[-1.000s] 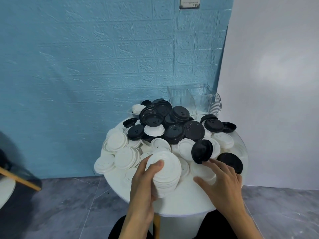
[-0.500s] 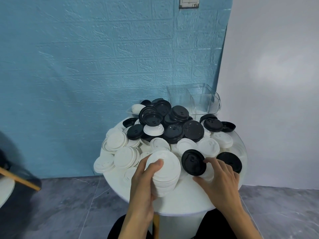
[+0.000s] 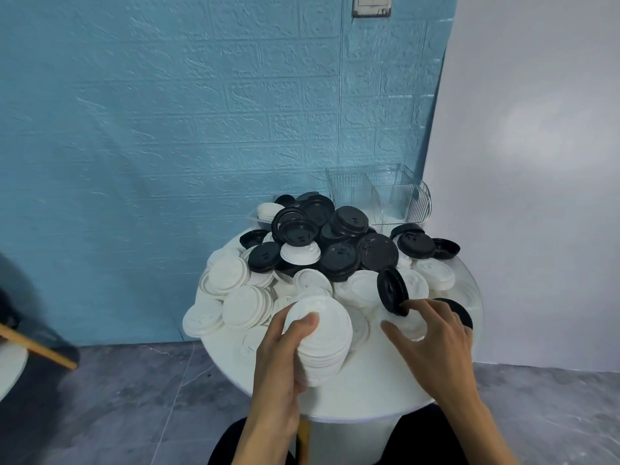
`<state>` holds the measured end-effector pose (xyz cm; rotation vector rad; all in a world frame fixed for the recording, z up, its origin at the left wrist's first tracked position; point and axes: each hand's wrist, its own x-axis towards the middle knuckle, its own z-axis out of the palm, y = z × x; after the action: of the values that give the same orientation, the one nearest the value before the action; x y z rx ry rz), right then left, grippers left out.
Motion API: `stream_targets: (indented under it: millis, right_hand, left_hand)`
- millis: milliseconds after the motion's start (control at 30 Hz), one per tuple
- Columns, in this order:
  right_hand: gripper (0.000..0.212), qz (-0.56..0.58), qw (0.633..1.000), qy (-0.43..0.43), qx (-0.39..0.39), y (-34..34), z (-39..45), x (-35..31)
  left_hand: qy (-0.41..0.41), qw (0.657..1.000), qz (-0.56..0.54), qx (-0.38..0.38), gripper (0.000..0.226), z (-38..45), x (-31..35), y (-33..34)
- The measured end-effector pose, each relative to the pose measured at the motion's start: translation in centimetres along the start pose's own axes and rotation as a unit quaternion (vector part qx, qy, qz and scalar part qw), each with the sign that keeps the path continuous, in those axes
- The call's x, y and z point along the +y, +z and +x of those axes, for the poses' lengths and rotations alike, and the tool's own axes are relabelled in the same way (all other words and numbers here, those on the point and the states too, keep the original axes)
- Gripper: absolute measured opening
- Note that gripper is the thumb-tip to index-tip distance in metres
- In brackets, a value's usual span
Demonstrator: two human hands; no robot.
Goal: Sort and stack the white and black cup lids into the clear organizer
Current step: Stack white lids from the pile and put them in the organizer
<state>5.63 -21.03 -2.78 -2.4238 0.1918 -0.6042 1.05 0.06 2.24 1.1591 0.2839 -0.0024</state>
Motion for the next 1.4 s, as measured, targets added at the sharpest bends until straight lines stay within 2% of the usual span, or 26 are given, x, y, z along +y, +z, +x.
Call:
stream_targets:
  millis: [233, 533, 667, 933, 1167, 1400]
  right_hand:
    - [0.047, -0.033, 0.998, 0.013, -0.061, -0.8, -0.4, 0.1]
    - [0.063, -0.04, 0.997, -0.001, -0.059, -3.1, -1.0, -0.9]
    - [0.074, -0.04, 0.995, -0.012, -0.095, -3.9, -1.0, -1.6]
    - [0.065, 0.013, 0.997, -0.017, -0.068, -6.1, -1.6, -2.6]
    - [0.062, 0.072, 0.994, -0.016, -0.08, -5.9, -2.9, -2.9]
    - [0.044, 0.172, 0.982, -0.047, -0.053, -5.0, -3.1, -4.1]
  left_hand:
    - [0.001, 1.0, -0.008, -0.005, 0.064, 0.0, -0.1, -0.1]
    - [-0.001, 1.0, -0.011, -0.012, 0.063, 0.1, -0.5, -0.3]
    - [0.001, 1.0, -0.014, -0.015, 0.061, 0.3, -0.5, -0.5]
    - [0.011, 1.0, -0.017, -0.021, 0.061, 0.6, -0.7, -0.4]
    - [0.012, 1.0, -0.015, -0.024, 0.058, 0.8, -1.1, -0.4]
    - [0.022, 0.999, -0.016, -0.025, 0.055, 1.0, -1.5, -0.5]
